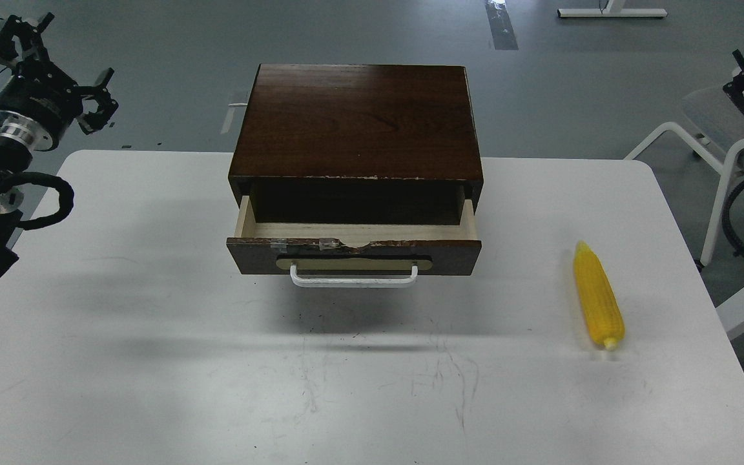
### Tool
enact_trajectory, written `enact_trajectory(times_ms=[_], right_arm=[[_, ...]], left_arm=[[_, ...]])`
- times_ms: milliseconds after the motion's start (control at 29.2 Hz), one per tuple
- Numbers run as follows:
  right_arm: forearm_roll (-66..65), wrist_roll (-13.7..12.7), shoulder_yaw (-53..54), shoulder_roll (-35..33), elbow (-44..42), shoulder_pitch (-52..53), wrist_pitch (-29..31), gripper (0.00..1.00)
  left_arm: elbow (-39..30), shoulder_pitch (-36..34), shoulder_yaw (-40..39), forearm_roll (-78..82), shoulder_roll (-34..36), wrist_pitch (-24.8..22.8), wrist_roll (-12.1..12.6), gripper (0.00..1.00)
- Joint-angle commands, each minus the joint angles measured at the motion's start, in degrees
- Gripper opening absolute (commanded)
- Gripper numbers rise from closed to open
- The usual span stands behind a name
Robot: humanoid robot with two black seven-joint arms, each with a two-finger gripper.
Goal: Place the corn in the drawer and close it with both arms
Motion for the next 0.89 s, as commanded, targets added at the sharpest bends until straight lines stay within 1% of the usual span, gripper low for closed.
enact_trajectory(times_ms=[0,69,172,274,309,377,515,583,686,858], right_arm=[[-0.1,0.0,0.0,0.0,0.0,-0.1,0.0,1.00],[-0.1,0.0,0.0,-0.1,-0.1,-0.1,0.0,1.00],[-0.2,0.0,-0.1,-0.1,-0.4,-0.1,0.0,1.00],[-0.3,0.0,-0.4,-0.2,-0.3,-0.1,0.0,1.00],[-0.4,0.0,-0.6,-0.8,-0.1,0.1,0.0,1.00],[-0.7,-0.1,-1.1,-1.9,0.2,0.6,0.0,1.00],[-1.8,-0.5,-1.2,-5.5,1.7,2.5,0.0,1.00],[-6.2,-0.6,-2.3,-8.0,3.4,5.0,0.0,1.00],[-9.9,-0.5,-3.6,-9.3,5.1,7.2,0.0,1.00],[-18.4,-0.8,-6.1,-15.7,12.4,10.3,0.0,1.00]], left_arm=[[0.0,-0.1,0.2,0.1,0.1,0.0,0.0,0.98],[0.1,-0.1,0.1,0.1,0.2,0.0,0.3,0.98],[0.8,-0.5,0.0,0.1,0.2,0.0,-0.2,0.98],[1.3,-0.5,-0.1,0.0,0.0,0.0,-1.7,0.98],[1.4,-0.4,-0.1,0.0,0.0,0.0,-3.2,0.98],[1.4,-0.4,-0.1,0.1,0.2,0.0,-4.6,0.98],[1.4,-0.5,-0.2,-0.1,0.3,0.0,-4.6,0.98],[1.4,-0.3,-0.4,-0.1,0.1,0.0,-4.6,0.98],[1.4,0.2,-0.1,-0.1,-0.5,0.0,-4.5,0.98],[1.4,0.6,-0.3,-0.1,0.4,0.0,-5.3,0.98]])
